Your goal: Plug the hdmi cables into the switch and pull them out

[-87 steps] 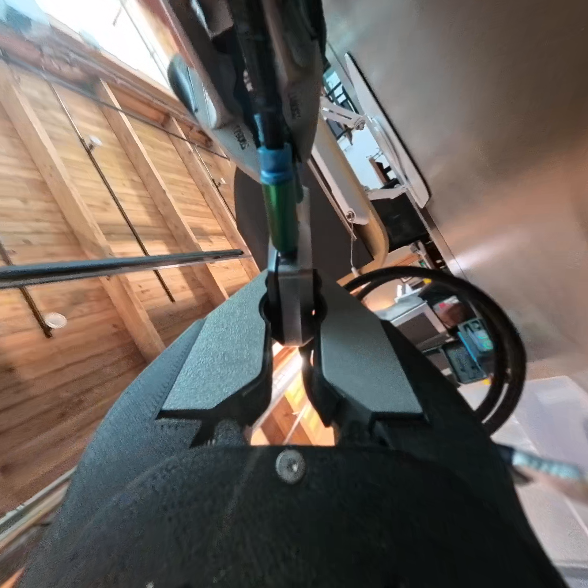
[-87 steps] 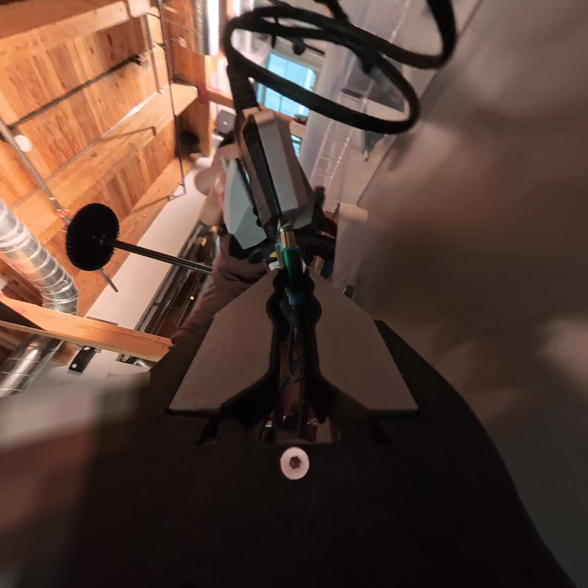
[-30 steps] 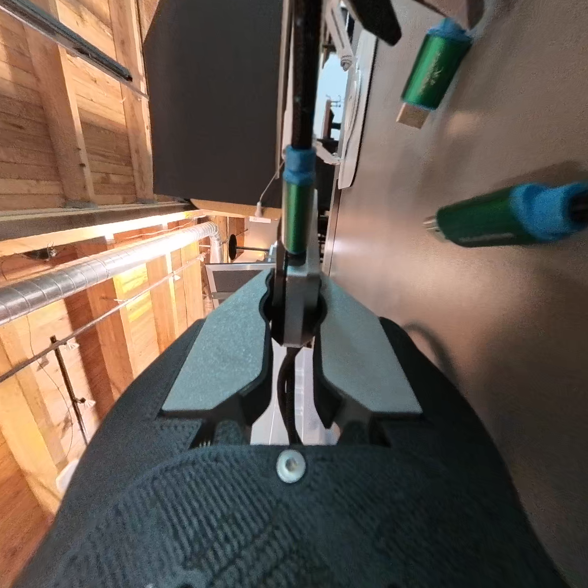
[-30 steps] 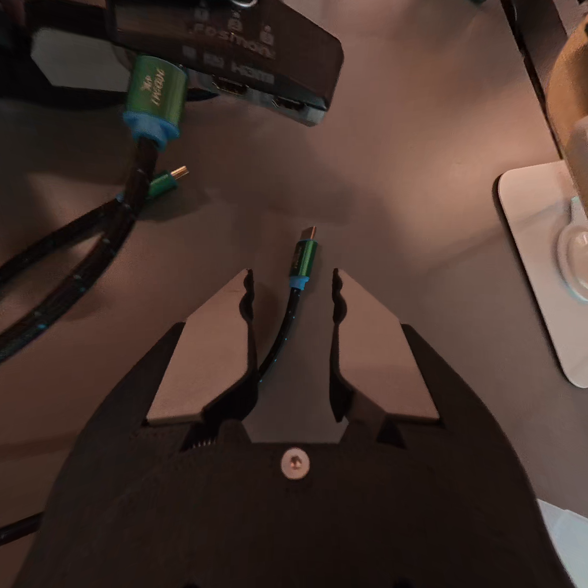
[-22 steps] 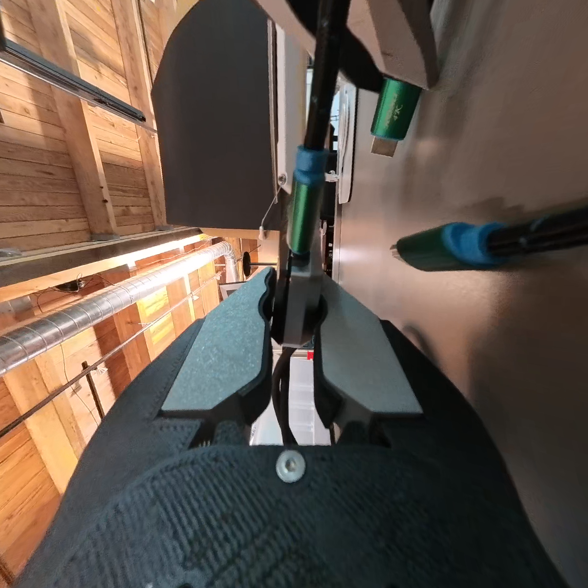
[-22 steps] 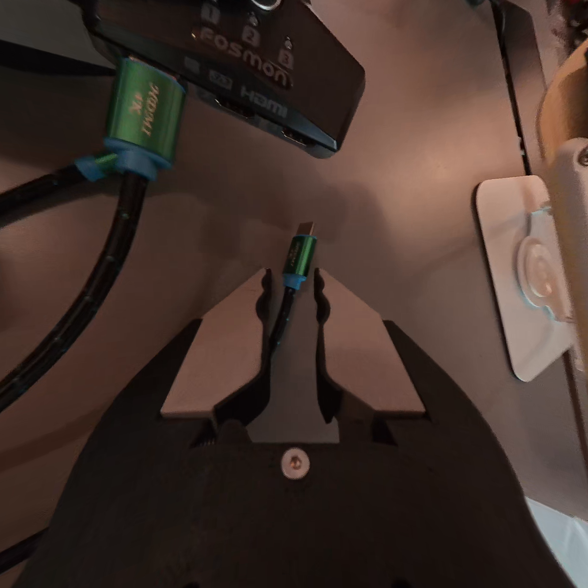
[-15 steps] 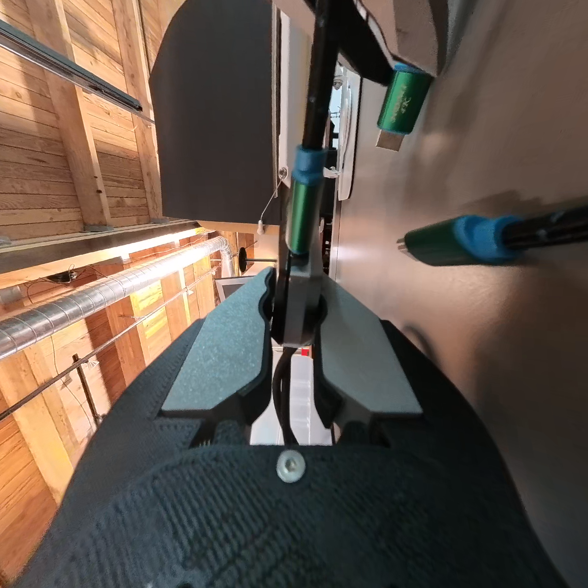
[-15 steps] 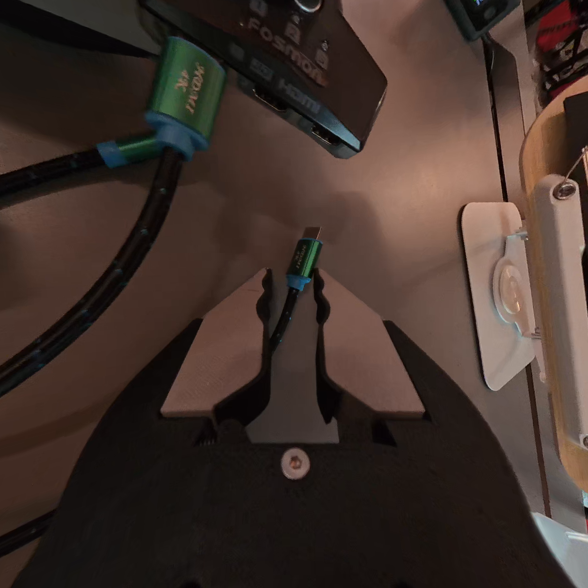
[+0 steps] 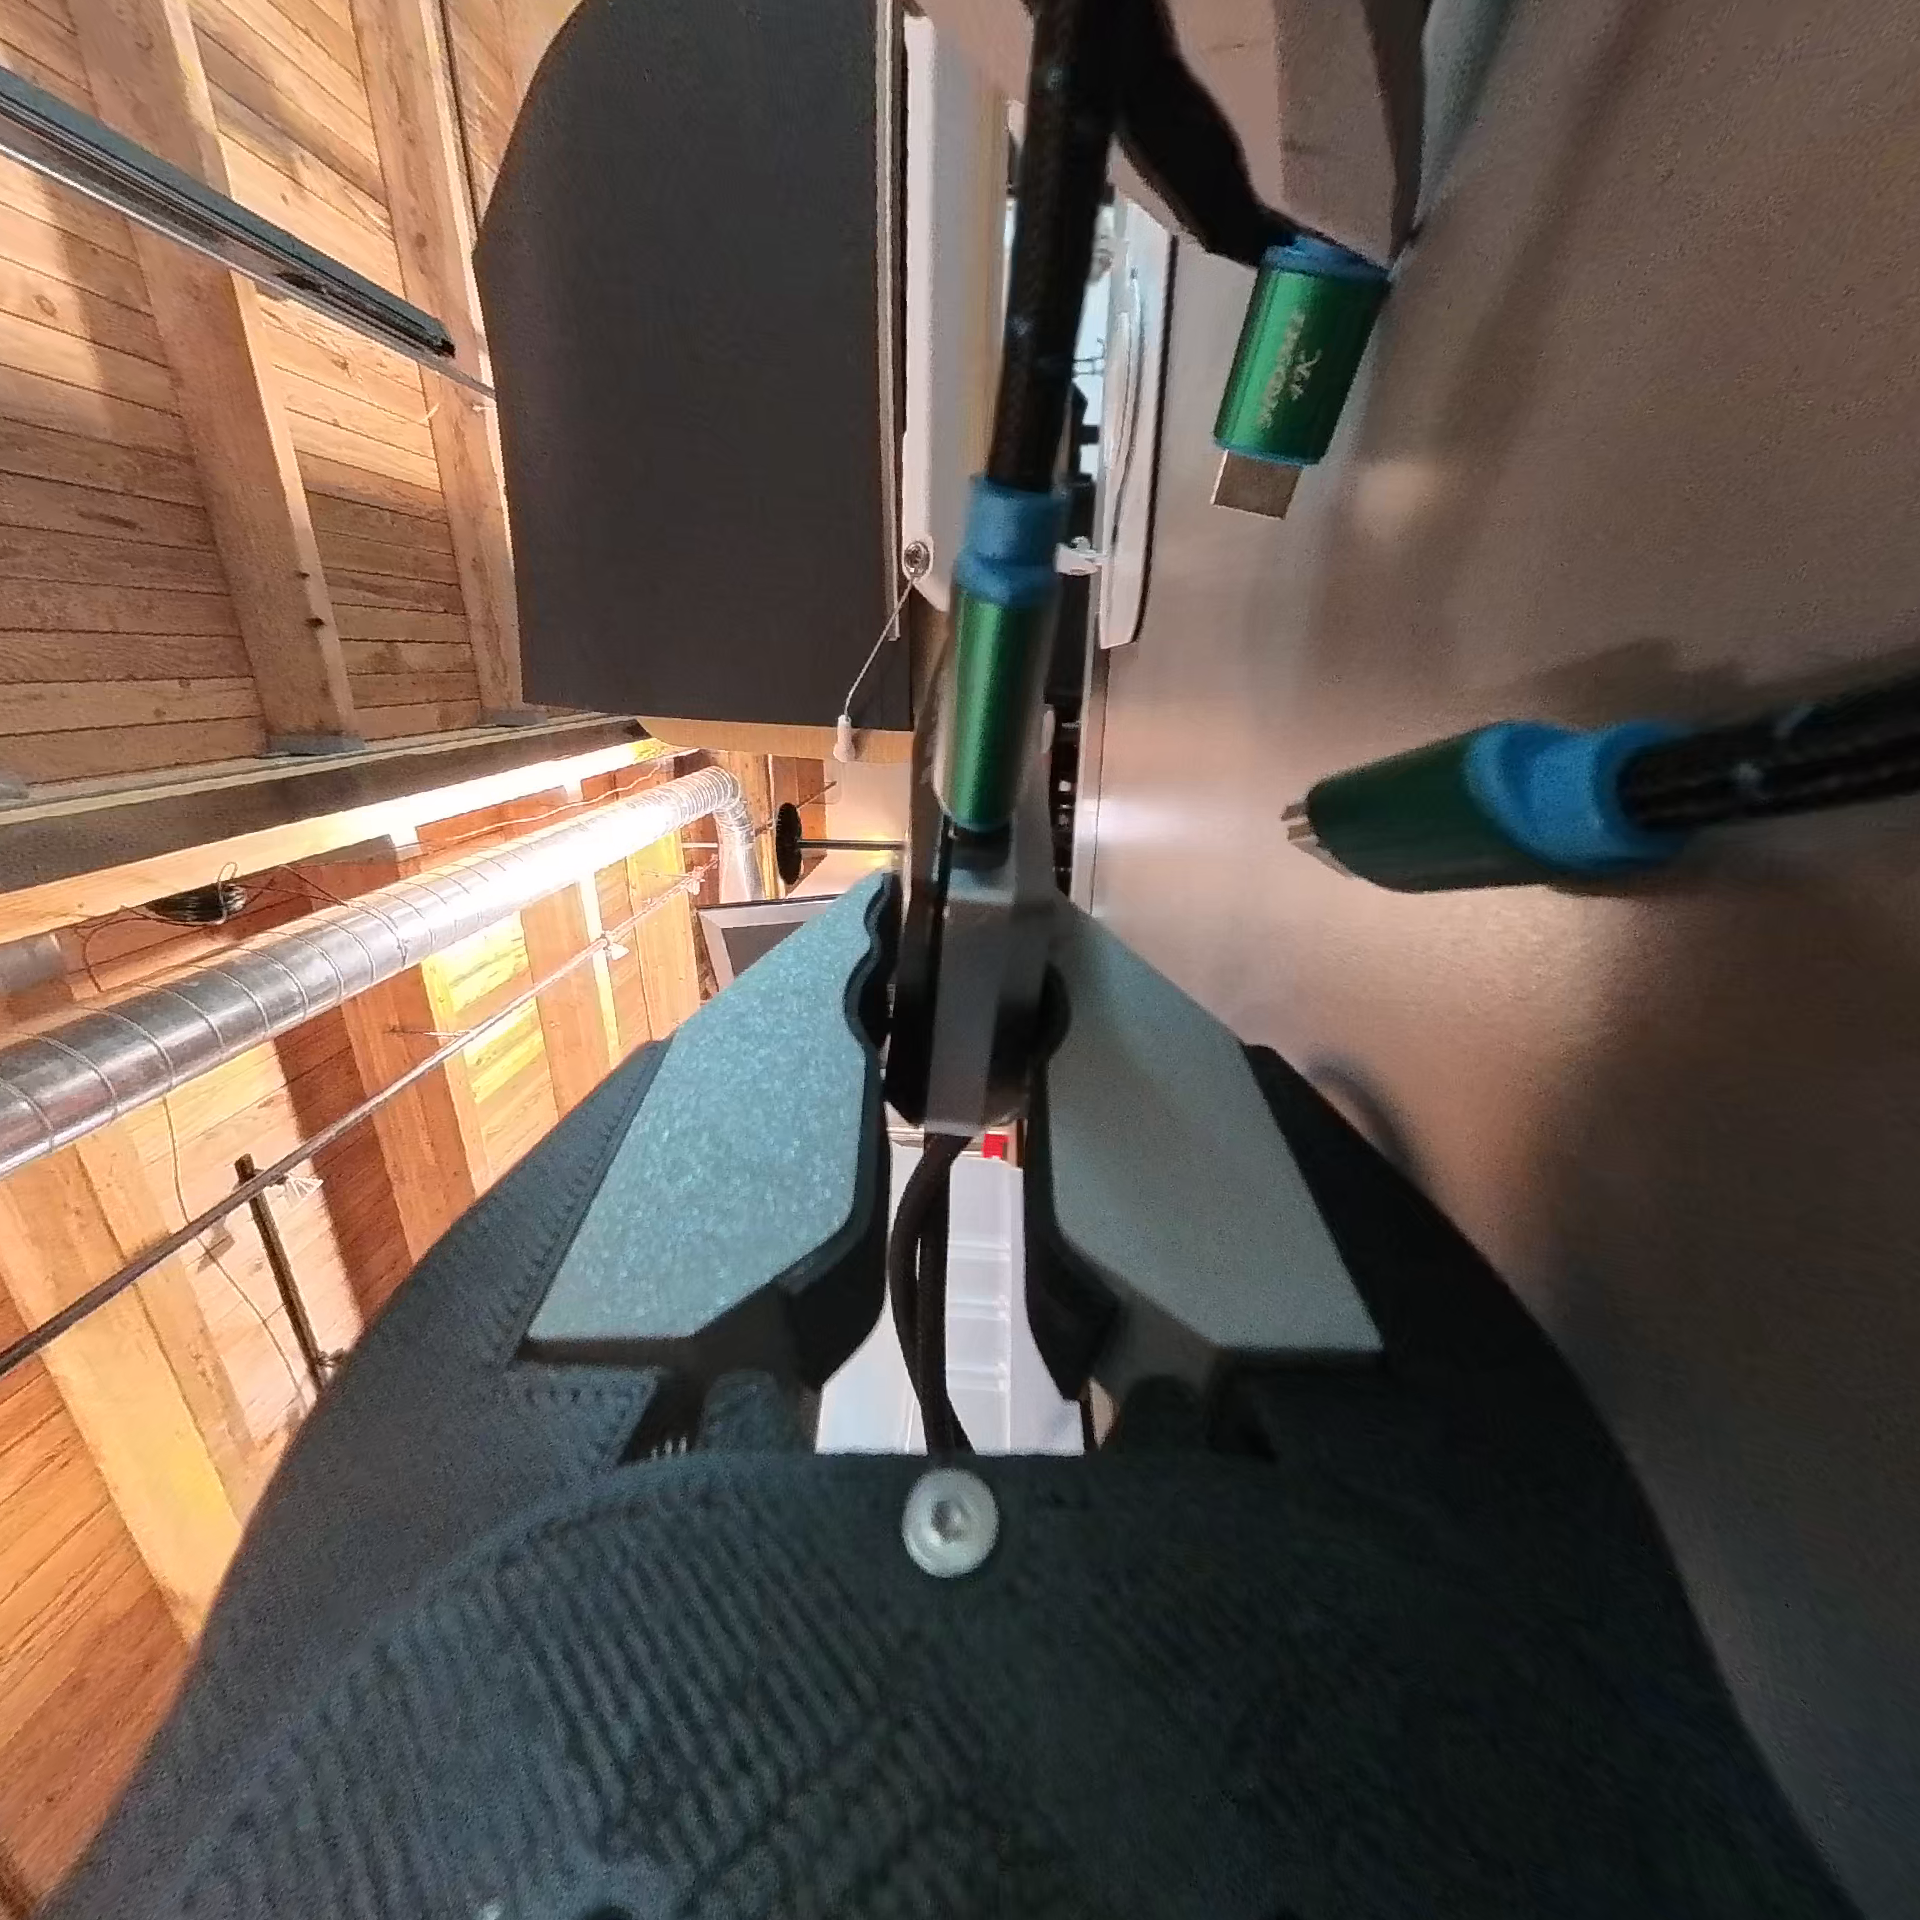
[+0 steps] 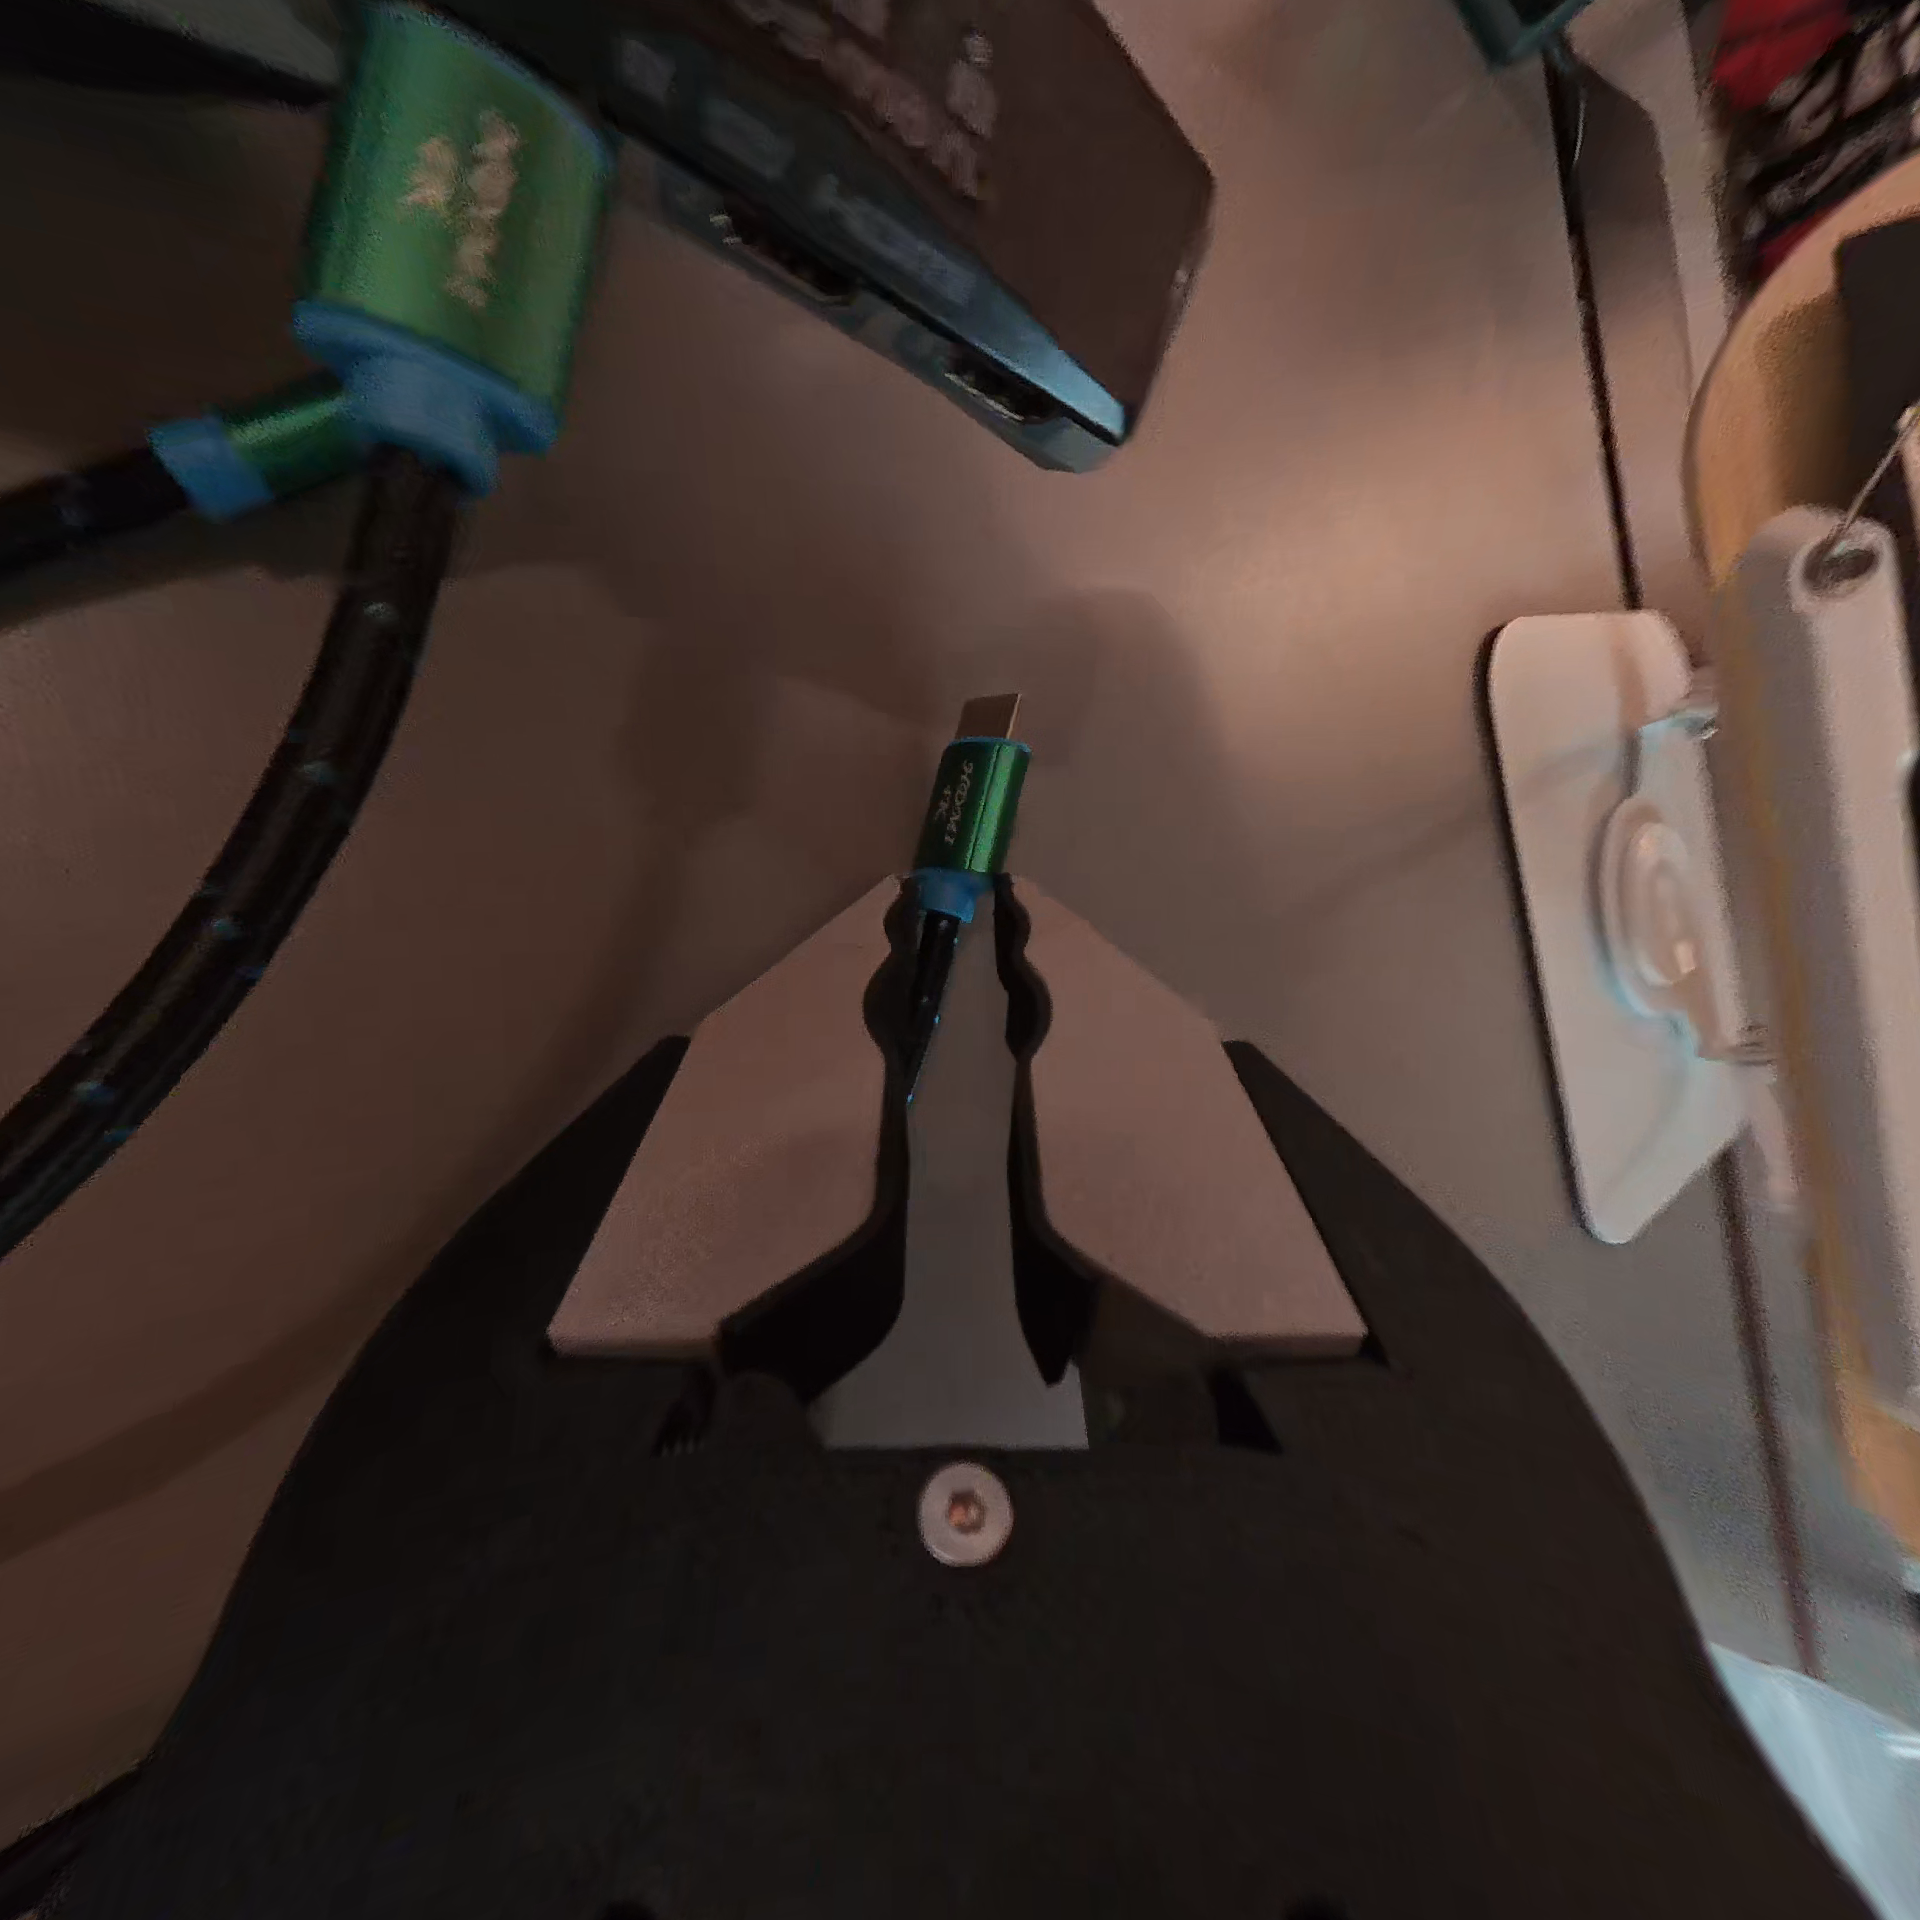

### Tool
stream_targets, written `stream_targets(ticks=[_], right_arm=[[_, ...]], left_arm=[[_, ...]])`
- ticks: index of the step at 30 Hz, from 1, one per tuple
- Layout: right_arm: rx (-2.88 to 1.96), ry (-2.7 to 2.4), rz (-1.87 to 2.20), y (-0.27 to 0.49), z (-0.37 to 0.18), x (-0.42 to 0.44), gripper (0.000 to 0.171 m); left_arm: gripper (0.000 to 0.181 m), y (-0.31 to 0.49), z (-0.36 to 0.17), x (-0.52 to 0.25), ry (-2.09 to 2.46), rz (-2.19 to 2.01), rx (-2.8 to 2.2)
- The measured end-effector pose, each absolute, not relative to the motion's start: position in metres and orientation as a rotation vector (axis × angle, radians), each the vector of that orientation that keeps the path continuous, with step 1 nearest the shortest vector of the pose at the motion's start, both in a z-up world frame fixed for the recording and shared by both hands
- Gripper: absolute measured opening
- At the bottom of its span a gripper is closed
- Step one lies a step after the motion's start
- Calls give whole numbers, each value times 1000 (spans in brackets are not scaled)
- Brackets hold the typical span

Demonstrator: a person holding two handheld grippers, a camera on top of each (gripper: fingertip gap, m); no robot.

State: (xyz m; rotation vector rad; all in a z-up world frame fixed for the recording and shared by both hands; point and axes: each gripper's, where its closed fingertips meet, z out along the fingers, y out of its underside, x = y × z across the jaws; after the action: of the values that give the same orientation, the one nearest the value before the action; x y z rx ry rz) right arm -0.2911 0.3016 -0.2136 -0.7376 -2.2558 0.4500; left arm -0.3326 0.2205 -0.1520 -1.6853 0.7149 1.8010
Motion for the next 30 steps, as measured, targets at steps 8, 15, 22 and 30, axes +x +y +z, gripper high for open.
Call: stream_targets(ticks=[8,15,22,30], right_arm=[[-1191,-2342,914,298,-216,-287,7],[-1428,-2429,1508,277,-200,-269,7],[-1503,-2466,1855,264,-183,-254,7],[-1560,-2492,2252,240,-161,-237,6]], left_arm=[[20,219,-149,-334,698,1816,-1672],[20,219,-148,-334,695,1815,-1669],[20,218,-137,-329,712,1872,-1587],[20,224,-118,-300,817,1947,-1356]])
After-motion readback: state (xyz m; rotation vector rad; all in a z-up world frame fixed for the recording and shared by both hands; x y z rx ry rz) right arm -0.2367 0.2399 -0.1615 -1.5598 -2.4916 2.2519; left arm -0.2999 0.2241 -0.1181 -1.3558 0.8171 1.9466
